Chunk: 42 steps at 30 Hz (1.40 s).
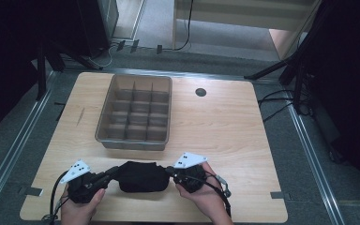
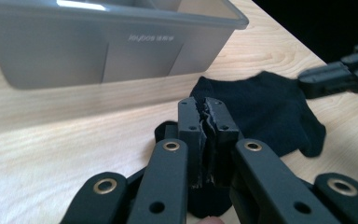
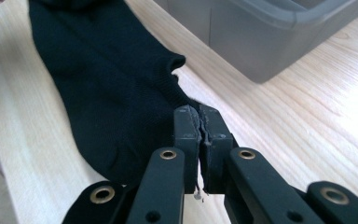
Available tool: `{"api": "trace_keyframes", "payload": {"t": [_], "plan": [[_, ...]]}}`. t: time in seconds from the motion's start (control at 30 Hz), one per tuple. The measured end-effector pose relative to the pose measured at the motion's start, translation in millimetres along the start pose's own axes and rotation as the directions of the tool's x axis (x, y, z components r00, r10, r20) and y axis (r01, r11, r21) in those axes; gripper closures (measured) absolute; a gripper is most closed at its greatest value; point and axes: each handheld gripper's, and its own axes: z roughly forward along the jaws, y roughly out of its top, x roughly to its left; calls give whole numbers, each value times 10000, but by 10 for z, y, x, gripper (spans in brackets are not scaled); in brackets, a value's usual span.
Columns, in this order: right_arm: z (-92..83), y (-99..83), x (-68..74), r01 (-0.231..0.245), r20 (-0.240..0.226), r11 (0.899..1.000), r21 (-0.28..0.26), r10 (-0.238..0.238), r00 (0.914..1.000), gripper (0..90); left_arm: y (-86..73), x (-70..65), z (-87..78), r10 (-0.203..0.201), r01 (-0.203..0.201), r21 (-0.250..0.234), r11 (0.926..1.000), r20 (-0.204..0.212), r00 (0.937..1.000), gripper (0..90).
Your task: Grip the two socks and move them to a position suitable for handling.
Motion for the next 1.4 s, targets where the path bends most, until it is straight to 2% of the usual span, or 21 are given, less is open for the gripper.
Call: {"api": "trace_keyframes", "payload": {"t": [0.1,0.17,0.2,0.33,0.37,0.4,0.43,0.53,0.57,0.6,0.63,0.7,0.77,0.8,0.87,0.93,0.97,1.13,1.23,1.3,1.4], "plan": [[85,26,-42,21,193,10000,33,-22,9998,869,-50,-4,2,136,-126,397,9991,-253,9996,855],[107,20,-57,-36,404,10000,58,34,9992,824,-55,3,15,120,-110,641,9979,-166,9998,837],[128,-5,-100,-423,456,9991,-103,427,9980,757,-59,4,56,76,-54,1033,9946,-208,9998,691],[102,-45,-124,-795,368,9967,-173,800,9961,732,-42,-4,71,123,-89,949,9954,-352,9993,526],[76,-81,-121,-1264,39,9916,-269,1266,9919,722,-23,-8,72,123,-90,827,9965,-393,9992,499],[76,-81,-121,-1264,39,9916,-269,1266,9919,722,-23,-8,72,123,-90,827,9965,-393,9992,490],[82,-122,-87,-1724,-421,9847,-254,1712,9843,708,-11,-2,75,107,-77,752,9971,-390,9992,485],[120,-146,-47,-1813,-505,9834,-88,1807,9822,689,15,20,90,148,-103,761,9970,-588,9982,487],[175,-163,-12,-2024,-610,9793,29,2022,9774,681,24,25,105,242,-182,785,9967,-756,9968,512],[175,-163,-12,-2024,-610,9793,29,2022,9774,681,24,25,105,242,-182,785,9967,-756,9968,522],[239,-171,12,-2260,-729,9741,95,2261,9714,653,28,23,121,304,-236,823,9963,-827,9961,537],[305,-175,34,-2421,-671,9701,157,2426,9678,627,29,21,139,460,-376,947,9948,-881,9950,588],[339,-177,44,-2440,-678,9696,186,2447,9672,626,26,23,152,537,-440,1092,9930,-870,9948,614],[395,-184,69,-2418,-656,9699,283,2432,9678,637,23,25,160,567,-464,1184,9919,-854,9947,691],[419,-187,84,-2283,-573,9731,309,2298,9716,655,11,27,180,641,-523,1420,9885,-794,9948,752],[439,-195,112,-1971,-244,9801,245,1977,9800,745,3,21,184,782,-645,1501,9866,-869,9931,774],[427,-201,118,-1792,-112,9836,210,1795,9837,867,5,19,172,769,-640,1474,9870,-834,9936,786],[357,-186,120,-1605,-208,9870,-80,1603,9868,891,21,9,134,635,-555,1302,9899,-588,9962,788],[251,-147,111,-1560,-177,9868,-429,1553,9877,892,35,-23,125,739,-683,1219,9902,-416,9964,685],[234,-143,93,-1744,-247,9832,-543,1732,9846,881,36,-25,135,737,-685,1221,9901,-385,9965,649],[266,-160,46,-2241,-296,9727,-595,2227,9744,761,35,-19,141,743,-683,1194,9905,-465,9962,645]]}}
